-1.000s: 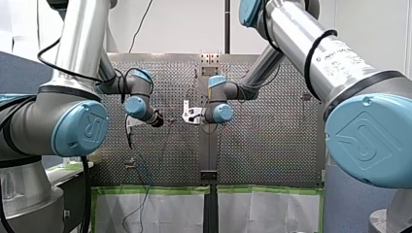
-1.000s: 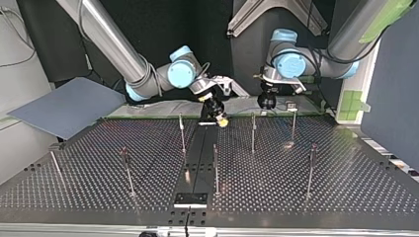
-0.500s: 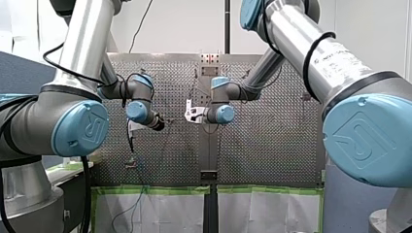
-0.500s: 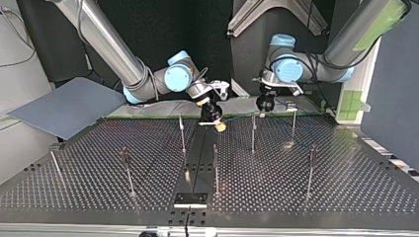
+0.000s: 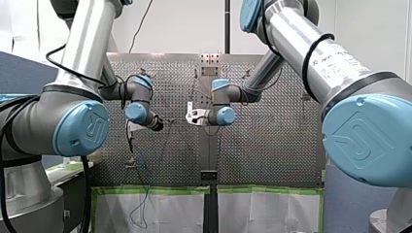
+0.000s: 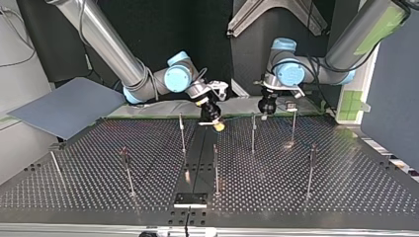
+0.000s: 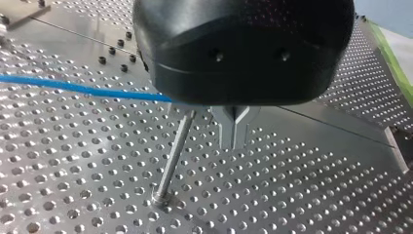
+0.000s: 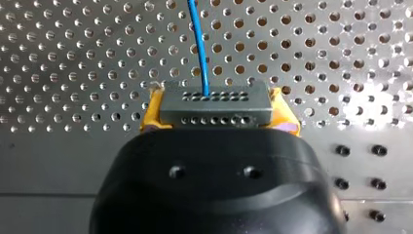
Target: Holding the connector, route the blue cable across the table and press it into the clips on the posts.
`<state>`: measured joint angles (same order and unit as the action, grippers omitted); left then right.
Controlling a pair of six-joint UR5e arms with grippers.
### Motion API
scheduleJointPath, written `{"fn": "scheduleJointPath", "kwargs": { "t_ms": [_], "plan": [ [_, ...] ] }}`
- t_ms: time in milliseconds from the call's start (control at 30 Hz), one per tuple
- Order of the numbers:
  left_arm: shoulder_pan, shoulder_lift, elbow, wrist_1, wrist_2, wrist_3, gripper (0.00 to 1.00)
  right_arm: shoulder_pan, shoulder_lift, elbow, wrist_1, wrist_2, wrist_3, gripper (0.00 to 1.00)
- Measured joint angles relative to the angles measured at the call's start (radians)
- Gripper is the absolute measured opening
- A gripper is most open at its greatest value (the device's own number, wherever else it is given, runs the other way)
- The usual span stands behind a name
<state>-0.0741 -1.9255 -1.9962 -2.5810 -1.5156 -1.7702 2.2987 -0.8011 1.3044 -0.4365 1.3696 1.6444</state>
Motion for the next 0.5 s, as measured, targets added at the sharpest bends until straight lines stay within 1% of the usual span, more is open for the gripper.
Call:
{"fn": "scheduleJointPath", "kwargs": {
  "t_ms": [133,300,500],
  "plan": [
    [0.008,-0.005,0.009,0.007,0.005,-0.001,0.0,-0.005,0.011,0.0,0.002,0.001,0.006,0.0],
    [0.013,-0.006,0.023,0.01,0.017,0.0,0.0,-0.008,0.022,0.0,0.002,0.004,0.001,0.0],
    [0.025,-0.01,0.037,0.013,0.026,0.0,0.0,-0.012,0.024,0.0,0.0,0.005,0.0,0.0]
  ]
}}
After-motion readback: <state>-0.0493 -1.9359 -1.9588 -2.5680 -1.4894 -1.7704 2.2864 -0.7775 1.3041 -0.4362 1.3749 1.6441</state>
